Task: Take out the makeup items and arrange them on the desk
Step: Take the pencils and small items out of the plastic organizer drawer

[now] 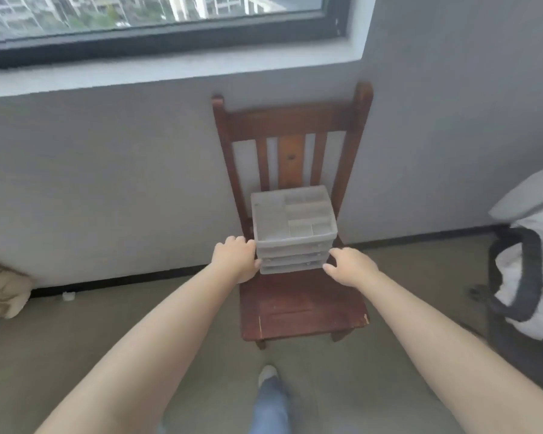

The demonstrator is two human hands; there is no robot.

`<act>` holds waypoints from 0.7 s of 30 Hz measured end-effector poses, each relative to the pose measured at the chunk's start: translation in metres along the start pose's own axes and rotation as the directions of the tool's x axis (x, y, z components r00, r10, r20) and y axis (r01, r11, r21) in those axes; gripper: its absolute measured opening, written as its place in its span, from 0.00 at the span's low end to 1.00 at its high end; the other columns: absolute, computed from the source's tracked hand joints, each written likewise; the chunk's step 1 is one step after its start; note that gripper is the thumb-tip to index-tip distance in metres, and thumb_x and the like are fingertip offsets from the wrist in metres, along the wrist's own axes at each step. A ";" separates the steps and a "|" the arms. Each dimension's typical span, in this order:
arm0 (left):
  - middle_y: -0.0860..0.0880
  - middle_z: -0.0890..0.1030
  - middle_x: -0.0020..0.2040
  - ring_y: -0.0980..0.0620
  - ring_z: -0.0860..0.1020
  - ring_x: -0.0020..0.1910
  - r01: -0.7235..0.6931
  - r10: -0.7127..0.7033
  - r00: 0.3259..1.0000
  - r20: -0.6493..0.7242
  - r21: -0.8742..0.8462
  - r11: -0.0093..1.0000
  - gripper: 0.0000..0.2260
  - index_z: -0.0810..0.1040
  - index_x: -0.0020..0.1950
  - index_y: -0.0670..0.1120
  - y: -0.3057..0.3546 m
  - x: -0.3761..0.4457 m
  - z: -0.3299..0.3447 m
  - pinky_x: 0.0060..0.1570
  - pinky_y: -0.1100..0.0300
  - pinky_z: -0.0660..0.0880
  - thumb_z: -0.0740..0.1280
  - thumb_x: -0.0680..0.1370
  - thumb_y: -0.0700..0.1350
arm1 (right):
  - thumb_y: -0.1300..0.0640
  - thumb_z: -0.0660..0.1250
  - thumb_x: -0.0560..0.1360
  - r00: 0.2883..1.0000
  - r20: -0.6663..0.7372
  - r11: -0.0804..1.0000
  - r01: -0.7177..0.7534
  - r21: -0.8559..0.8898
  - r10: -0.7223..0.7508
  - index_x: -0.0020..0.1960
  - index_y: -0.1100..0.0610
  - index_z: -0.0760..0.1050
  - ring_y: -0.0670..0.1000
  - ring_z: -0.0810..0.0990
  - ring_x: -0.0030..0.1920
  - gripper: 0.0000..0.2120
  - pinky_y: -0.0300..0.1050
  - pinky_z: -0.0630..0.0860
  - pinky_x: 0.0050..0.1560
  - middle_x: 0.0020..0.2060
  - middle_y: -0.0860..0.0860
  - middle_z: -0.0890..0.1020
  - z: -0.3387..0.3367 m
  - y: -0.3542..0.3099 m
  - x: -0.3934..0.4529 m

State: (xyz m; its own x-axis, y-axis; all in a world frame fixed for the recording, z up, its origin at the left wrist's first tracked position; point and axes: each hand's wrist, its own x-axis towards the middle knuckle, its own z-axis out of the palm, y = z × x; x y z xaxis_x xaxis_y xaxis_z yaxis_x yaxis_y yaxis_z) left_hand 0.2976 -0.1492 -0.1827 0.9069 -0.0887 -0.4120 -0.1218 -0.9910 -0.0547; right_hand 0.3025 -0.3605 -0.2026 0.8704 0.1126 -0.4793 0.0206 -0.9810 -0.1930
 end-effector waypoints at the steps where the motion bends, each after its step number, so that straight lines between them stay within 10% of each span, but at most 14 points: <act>1: 0.43 0.69 0.66 0.43 0.65 0.67 -0.025 0.025 1.000 0.001 -0.004 1.000 0.19 0.66 0.66 0.43 -0.008 0.024 0.007 0.61 0.51 0.67 0.54 0.80 0.52 | 0.50 0.55 0.79 0.999 0.043 0.999 -0.029 0.044 0.027 0.67 0.59 0.66 0.56 0.71 0.64 0.20 0.47 0.71 0.56 0.64 0.56 0.72 0.011 -0.003 0.019; 9: 0.35 0.65 0.71 0.36 0.61 0.72 -0.307 0.310 0.944 -0.111 0.036 0.951 0.23 0.66 0.69 0.36 -0.042 0.145 0.082 0.69 0.45 0.61 0.63 0.76 0.44 | 0.57 0.57 0.79 0.952 0.209 0.768 -0.305 0.563 0.224 0.66 0.62 0.68 0.55 0.72 0.65 0.18 0.43 0.65 0.64 0.64 0.58 0.74 0.100 -0.019 0.122; 12: 0.33 0.76 0.60 0.33 0.75 0.60 -0.412 0.410 0.875 -0.257 0.048 0.910 0.19 0.76 0.58 0.34 -0.048 0.179 0.118 0.55 0.39 0.73 0.62 0.73 0.45 | 0.59 0.54 0.80 0.880 0.285 0.365 -0.425 0.828 0.379 0.66 0.63 0.67 0.59 0.73 0.63 0.17 0.50 0.69 0.65 0.60 0.59 0.75 0.125 -0.027 0.167; 16: 0.32 0.75 0.61 0.34 0.67 0.64 -0.524 0.490 0.720 -0.492 0.078 0.848 0.20 0.68 0.62 0.36 -0.057 0.204 0.158 0.58 0.38 0.65 0.50 0.80 0.49 | 0.59 0.51 0.80 0.751 0.497 -0.383 -0.346 0.857 0.434 0.64 0.60 0.65 0.58 0.73 0.59 0.14 0.51 0.68 0.65 0.51 0.57 0.74 0.147 -0.033 0.214; 21: 0.31 0.72 0.62 0.36 0.61 0.64 -0.575 0.488 0.604 -0.631 0.079 0.814 0.19 0.64 0.64 0.35 -0.061 0.216 0.182 0.66 0.46 0.60 0.48 0.81 0.47 | 0.55 0.52 0.80 0.725 0.563 -0.693 -0.166 0.702 0.396 0.59 0.60 0.66 0.57 0.73 0.54 0.12 0.51 0.68 0.58 0.41 0.57 0.75 0.167 -0.037 0.228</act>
State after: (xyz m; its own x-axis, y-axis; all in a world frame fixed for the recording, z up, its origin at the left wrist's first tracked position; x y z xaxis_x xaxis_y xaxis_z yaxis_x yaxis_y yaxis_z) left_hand 0.4271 -0.0898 -0.4341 0.7426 -0.5997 0.2982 -0.6525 -0.7482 0.1204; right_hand 0.4183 -0.2723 -0.4478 0.3628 -0.2180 -0.9060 -0.5041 0.7718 -0.3876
